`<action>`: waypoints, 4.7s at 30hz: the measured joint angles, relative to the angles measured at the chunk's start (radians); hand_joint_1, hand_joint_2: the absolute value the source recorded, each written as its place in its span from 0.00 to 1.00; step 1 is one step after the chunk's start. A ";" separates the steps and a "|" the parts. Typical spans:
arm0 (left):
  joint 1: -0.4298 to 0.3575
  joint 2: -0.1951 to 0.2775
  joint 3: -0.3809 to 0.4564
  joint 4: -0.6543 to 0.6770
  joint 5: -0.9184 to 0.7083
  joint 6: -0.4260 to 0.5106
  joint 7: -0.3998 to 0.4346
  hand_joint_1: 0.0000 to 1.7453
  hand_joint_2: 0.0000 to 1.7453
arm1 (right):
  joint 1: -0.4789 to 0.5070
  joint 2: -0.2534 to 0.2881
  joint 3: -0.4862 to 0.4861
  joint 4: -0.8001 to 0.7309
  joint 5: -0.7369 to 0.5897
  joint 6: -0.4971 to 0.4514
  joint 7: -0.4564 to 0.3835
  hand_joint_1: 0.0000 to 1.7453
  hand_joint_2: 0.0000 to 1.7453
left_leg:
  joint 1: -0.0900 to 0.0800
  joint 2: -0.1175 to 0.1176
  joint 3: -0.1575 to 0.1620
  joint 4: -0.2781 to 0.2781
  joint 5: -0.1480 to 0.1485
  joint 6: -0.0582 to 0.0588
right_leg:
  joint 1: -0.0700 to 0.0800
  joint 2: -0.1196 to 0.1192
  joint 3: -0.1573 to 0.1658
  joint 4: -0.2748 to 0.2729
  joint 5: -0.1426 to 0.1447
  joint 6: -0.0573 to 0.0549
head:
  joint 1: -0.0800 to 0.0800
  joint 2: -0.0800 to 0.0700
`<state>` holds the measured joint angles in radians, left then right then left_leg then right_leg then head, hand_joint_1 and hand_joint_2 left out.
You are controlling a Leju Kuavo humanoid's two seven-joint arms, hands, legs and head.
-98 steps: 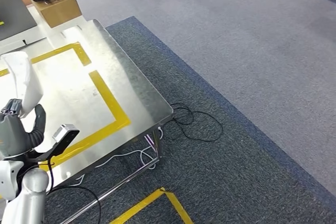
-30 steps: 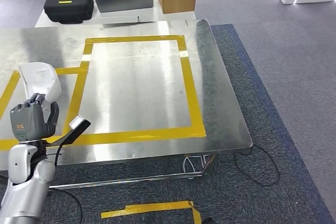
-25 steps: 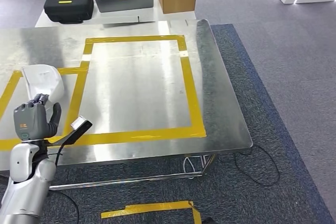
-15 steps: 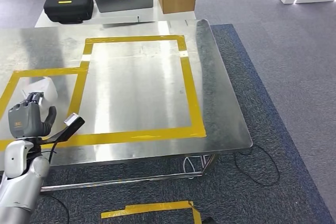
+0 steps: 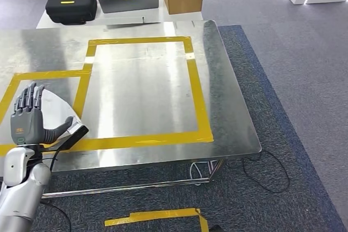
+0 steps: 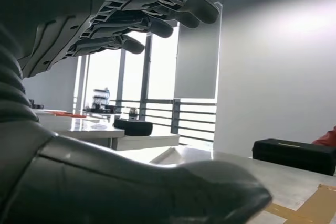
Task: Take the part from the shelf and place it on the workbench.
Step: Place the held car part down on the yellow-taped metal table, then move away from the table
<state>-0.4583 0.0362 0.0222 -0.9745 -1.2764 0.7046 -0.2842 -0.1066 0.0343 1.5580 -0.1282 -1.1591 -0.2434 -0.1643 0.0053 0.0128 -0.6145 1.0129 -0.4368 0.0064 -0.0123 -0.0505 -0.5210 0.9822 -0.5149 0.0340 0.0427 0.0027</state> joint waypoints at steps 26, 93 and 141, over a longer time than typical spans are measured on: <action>0.046 -0.031 0.062 -0.112 0.012 0.001 -0.072 0.00 0.00 | 0.000 0.002 0.001 -0.001 -0.002 0.005 0.045 0.00 0.00 | 0.021 -0.020 -0.086 0.137 -0.062 -0.044 | -0.014 0.054 -0.042 0.036 0.022 -0.030 | 0.003 0.000; 0.226 -0.022 0.161 0.583 0.015 -0.191 0.297 0.00 0.00 | -0.002 -0.023 0.003 0.000 -0.049 0.041 0.133 0.00 0.00 | 0.006 -0.010 -0.065 0.259 -0.086 -0.028 | 0.011 0.049 -0.077 0.010 0.070 -0.045 | 0.037 0.000; 0.414 -0.195 0.357 0.760 0.172 -0.303 0.387 0.00 0.00 | 0.009 -0.040 -0.073 0.004 -0.158 0.034 0.048 0.00 0.00 | -0.016 -0.004 -0.016 -0.029 0.041 0.030 | 0.004 0.047 0.012 0.167 -0.017 -0.002 | 0.037 0.000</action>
<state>-0.0445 -0.1586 0.3792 -0.2144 -1.1048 0.4013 0.1031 -0.0979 -0.0053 1.4854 -0.1244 -1.3174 -0.2091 -0.1162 -0.0108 0.0088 -0.6305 0.9840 -0.3959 0.0366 -0.0079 -0.0035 -0.5089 1.1490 -0.5324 0.0319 0.0802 0.0027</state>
